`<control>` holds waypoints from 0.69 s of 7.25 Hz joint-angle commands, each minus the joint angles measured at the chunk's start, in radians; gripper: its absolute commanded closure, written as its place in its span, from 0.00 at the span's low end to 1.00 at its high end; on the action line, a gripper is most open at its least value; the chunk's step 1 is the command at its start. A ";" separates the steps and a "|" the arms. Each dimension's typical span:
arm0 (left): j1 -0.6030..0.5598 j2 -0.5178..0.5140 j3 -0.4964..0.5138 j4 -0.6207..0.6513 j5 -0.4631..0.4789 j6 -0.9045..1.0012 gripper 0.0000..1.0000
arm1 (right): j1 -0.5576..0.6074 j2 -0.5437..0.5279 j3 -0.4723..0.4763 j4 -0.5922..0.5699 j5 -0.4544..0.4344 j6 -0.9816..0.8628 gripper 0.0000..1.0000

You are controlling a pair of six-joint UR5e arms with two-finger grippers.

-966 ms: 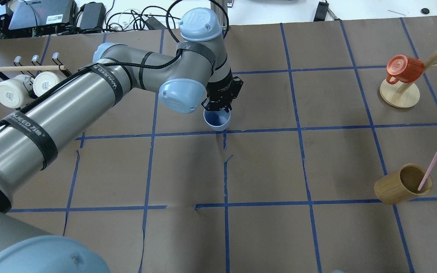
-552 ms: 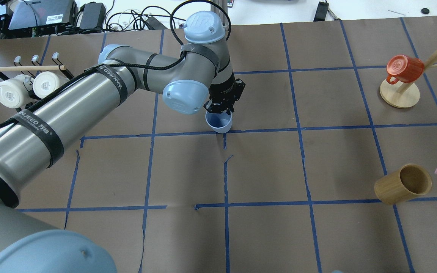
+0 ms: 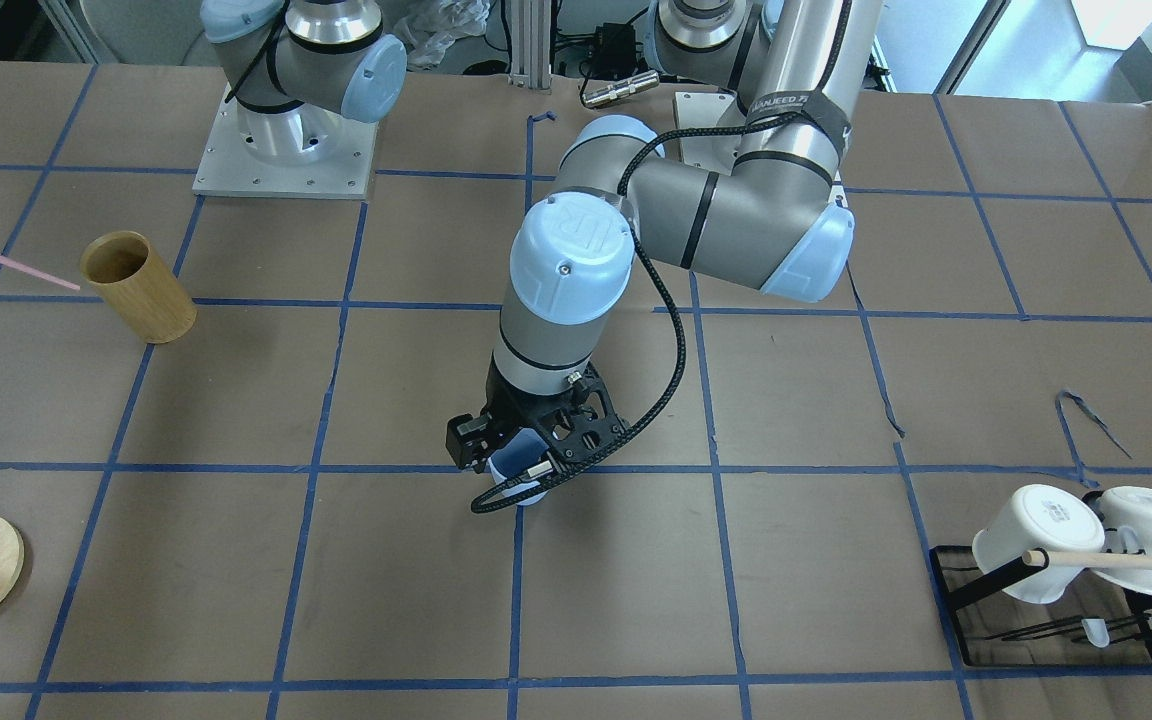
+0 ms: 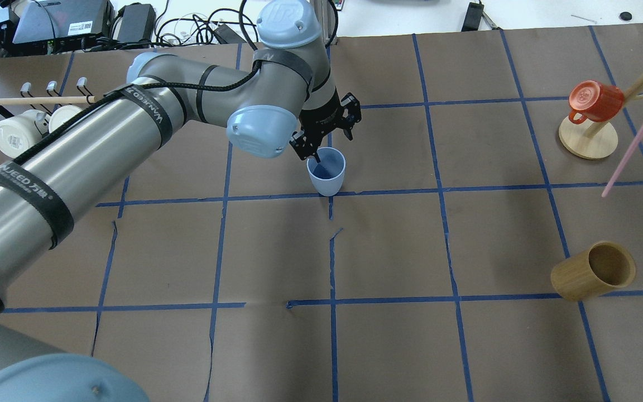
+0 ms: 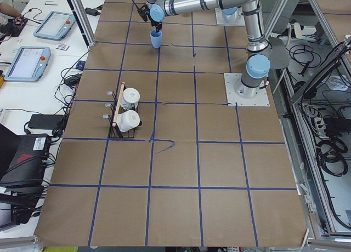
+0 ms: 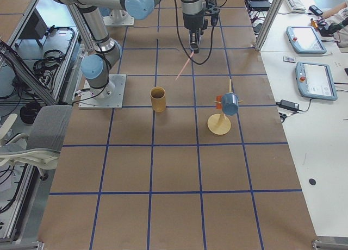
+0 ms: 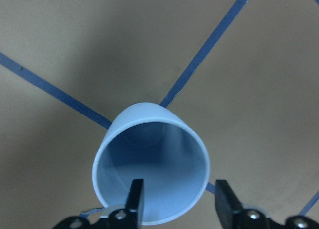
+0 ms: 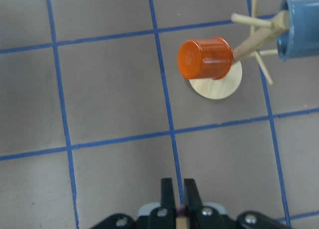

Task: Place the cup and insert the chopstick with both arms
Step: 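Release the blue cup and retract the left gripper while the right gripper lifts the chopstick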

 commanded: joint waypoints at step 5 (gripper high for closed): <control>0.238 0.295 0.049 -0.515 0.002 0.831 0.00 | 0.391 0.041 -0.002 -0.226 -0.032 0.376 1.00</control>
